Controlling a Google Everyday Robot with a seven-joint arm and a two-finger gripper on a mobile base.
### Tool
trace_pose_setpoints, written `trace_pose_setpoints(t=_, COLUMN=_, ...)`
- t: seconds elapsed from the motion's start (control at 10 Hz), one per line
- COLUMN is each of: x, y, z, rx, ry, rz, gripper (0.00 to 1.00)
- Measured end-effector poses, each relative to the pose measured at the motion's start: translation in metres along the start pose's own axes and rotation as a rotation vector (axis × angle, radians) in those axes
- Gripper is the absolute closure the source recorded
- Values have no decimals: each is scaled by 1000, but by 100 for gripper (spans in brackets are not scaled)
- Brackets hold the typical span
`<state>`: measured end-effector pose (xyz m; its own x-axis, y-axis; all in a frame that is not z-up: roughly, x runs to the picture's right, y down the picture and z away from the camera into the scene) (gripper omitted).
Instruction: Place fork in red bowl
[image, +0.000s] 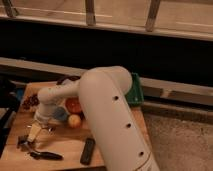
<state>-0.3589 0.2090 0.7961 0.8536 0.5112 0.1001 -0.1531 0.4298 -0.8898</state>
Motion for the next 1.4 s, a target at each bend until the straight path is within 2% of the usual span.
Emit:
trace_pose_setpoints(t=0.2, x=-7, y=-1, z=-8, rx=40, ry=20, rz=0, gripper=20)
trace_pose_setpoints(t=0.6, x=-7, y=-2, z=-10, rx=48, ry=23, rz=3, gripper=20)
trace_pose_setpoints(t=0.8, x=-5, y=-4, z=-7, rx=64, ry=26, rz=2, gripper=20)
trace_pose_setpoints(t=1.1, x=4, y=-16, z=-5, rx=108, ry=-22, rz=-6, gripper=20)
trace_pose_setpoints(t=1.4, x=4, y=-18, z=-6, rx=146, ry=-22, rz=-25, gripper=20)
